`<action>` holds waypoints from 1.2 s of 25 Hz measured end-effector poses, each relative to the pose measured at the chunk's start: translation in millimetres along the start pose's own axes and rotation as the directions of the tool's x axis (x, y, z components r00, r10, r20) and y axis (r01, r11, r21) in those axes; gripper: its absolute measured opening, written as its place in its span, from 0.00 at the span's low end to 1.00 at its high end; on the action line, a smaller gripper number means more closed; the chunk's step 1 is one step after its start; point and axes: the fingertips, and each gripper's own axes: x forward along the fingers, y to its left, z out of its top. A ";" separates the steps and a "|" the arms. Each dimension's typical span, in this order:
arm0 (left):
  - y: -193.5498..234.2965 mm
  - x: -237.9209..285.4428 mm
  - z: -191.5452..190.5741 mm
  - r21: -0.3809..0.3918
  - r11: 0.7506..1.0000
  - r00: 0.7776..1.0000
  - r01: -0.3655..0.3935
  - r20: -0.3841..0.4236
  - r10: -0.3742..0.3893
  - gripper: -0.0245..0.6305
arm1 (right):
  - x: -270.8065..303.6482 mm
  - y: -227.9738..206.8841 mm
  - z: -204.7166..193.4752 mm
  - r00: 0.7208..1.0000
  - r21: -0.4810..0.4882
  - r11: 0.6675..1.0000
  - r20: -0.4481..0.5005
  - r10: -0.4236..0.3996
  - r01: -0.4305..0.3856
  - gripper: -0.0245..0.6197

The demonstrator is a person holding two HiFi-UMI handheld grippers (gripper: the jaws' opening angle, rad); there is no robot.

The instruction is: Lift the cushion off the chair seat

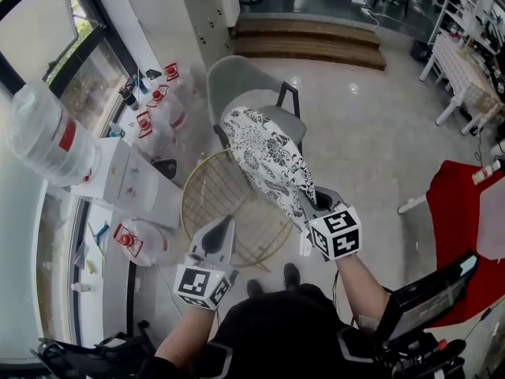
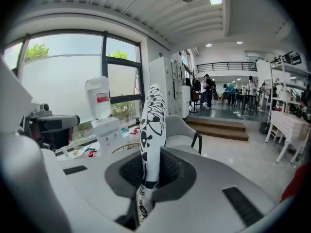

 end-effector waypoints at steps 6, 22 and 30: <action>10.1 -3.1 22.5 -0.054 0.998 0.998 -0.040 0.037 0.042 0.05 | -34.8 4.7 45.6 0.993 0.021 1.000 0.115 0.004 -0.006 0.08; 15.9 -4.7 43.2 -0.030 0.996 0.994 -0.082 0.075 0.084 0.05 | -69.0 19.6 84.6 0.960 0.006 1.000 0.279 0.000 -0.002 0.07; 15.2 -6.2 45.4 -0.029 0.991 0.989 -0.130 0.070 0.132 0.05 | -77.7 18.4 88.3 0.957 0.010 1.000 0.291 0.007 -0.011 0.07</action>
